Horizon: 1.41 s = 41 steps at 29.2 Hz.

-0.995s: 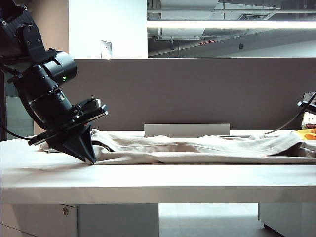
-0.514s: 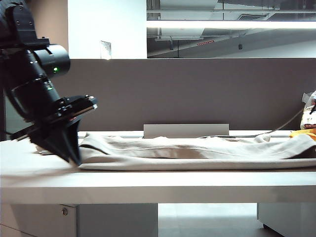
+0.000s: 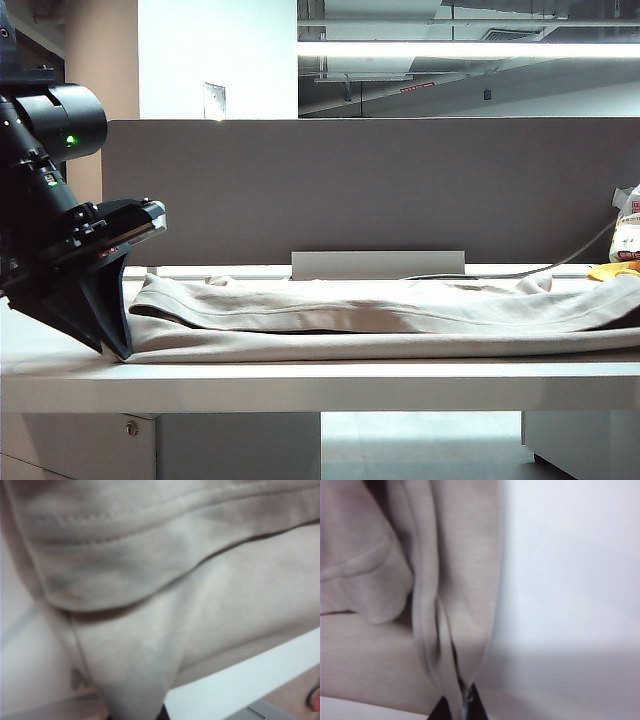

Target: Fold the bottom side of the T-shirt horizontally towards the center, about one-third of the way, then fold the sleeve back towards the center, creating a straight line along the edge of the T-shirt, and finally fold the bottom of the T-shirt up towards the top, creating a neat rectangle.

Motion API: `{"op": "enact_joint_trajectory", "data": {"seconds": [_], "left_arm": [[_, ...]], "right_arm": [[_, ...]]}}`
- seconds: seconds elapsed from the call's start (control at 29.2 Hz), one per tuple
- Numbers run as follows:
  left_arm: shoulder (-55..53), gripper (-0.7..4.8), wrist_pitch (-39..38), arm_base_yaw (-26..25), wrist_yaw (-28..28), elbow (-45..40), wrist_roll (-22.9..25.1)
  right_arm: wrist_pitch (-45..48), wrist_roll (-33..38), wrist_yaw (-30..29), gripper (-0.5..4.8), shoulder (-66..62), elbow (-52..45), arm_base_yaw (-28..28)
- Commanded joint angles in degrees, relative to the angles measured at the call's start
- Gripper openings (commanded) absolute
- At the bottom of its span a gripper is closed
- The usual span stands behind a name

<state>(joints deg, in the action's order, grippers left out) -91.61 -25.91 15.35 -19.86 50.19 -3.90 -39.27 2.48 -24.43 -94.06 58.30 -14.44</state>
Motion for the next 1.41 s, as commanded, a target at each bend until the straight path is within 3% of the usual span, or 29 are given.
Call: {"op": "enact_joint_trajectory", "data": {"seconds": [0.03, 0.27, 0.34, 0.38, 0.51, 0.58, 0.72, 0.89, 0.99, 1.2, 1.41], "left_arm": [[2.5, -0.06, 1.7, 0.4, 0.1, -2.4, -1.1], [4.2, -0.06, 4.2, 0.5, 0.1, -3.9, -1.9], [4.2, 0.1, 5.2, 0.5, 0.2, -3.9, -2.2], [4.2, 0.89, 5.9, 0.5, 0.6, -3.9, -2.5], [4.2, 3.86, 6.6, 0.5, 1.7, -3.9, -3.7], [4.2, 4.79, 6.6, 0.5, 1.8, -3.9, -3.7], [4.2, 4.79, 6.6, 0.5, 1.7, -3.9, -3.7], [4.3, 4.79, 8.6, 0.4, 2.1, -3.2, -3.6], [4.2, 4.79, 8.6, 0.2, 4.9, -0.1, -3.6], [4.1, 4.79, 9.4, 0.1, 11.2, 4.1, -3.6], [2.2, 4.79, 9.4, -0.7, 13.3, 8.1, -3.6]], "right_arm": [[0.0, 0.1, 0.5, -0.01, 2.2, -0.3, -0.1], [-1.0, 0.3, 0.3, 0.0, 2.8, -0.3, -0.1], [-0.6, 0.3, 0.3, 0.52, 2.8, -0.3, -0.2], [-0.1, 0.5, 0.3, 1.17, 2.8, -0.3, -0.2], [1.3, 0.8, 0.3, 2.48, 2.8, -0.2, -0.2], [1.9, 0.9, 0.3, 2.96, 2.8, -0.2, -0.2], [2.1, 0.9, 0.3, 4.38, 2.8, -0.2, -0.2], [4.7, 1.0, 0.1, 4.42, 2.8, 0.1, -0.3], [9.5, 6.8, 1.2, 4.41, 2.8, 0.1, -0.3], [18.6, 11.4, 4.9, 4.39, 2.8, 0.4, -2.2], [15.2, 11.5, 6.5, 4.21, -4.1, 10.1, -3.0]]}}
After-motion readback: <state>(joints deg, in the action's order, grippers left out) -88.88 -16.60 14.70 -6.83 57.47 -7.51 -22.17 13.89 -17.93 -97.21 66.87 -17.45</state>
